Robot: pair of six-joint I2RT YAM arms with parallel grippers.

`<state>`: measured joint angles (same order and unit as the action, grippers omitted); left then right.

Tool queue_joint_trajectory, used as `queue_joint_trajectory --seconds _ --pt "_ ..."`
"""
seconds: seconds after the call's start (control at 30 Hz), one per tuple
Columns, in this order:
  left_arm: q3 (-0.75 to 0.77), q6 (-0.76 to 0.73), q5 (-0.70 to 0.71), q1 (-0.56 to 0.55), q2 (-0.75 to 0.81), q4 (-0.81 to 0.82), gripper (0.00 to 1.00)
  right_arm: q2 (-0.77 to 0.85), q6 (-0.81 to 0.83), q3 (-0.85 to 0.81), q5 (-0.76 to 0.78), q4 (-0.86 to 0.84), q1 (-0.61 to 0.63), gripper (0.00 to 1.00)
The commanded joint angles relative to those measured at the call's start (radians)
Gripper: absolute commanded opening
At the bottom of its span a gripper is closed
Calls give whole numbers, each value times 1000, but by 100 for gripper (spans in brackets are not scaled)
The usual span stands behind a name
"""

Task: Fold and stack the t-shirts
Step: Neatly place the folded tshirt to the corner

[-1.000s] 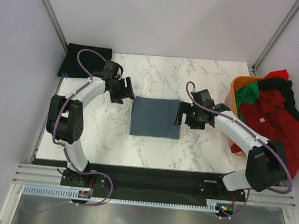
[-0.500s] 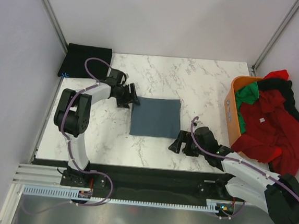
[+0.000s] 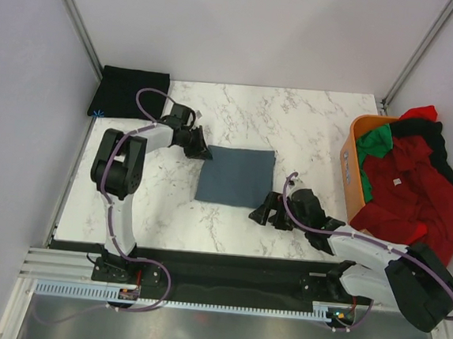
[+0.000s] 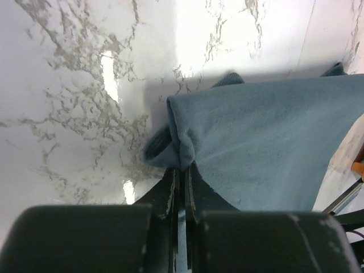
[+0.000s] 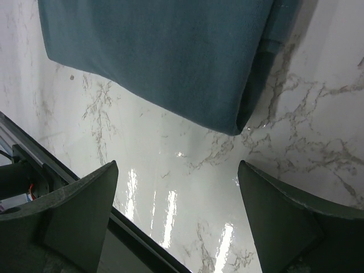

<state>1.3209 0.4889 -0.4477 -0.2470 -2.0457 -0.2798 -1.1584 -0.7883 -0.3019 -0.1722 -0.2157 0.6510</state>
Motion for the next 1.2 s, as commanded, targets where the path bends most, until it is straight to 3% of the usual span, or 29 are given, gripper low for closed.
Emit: queue_joint_trajectory --seconds 0.0,0.27,0.8,1.17 --pt "67 -79 58 32 5 -64 2 -17 20 29 3 55 6 94" --pt "251 -199 214 178 73 -223 2 -7 17 43 3 38 4 94" --pt "761 -398 625 232 13 -311 2 48 3 116 -81 -50 -70 94" --pt "909 -470 662 235 -30 -274 2 58 -3 150 -142 -102 -120 94"
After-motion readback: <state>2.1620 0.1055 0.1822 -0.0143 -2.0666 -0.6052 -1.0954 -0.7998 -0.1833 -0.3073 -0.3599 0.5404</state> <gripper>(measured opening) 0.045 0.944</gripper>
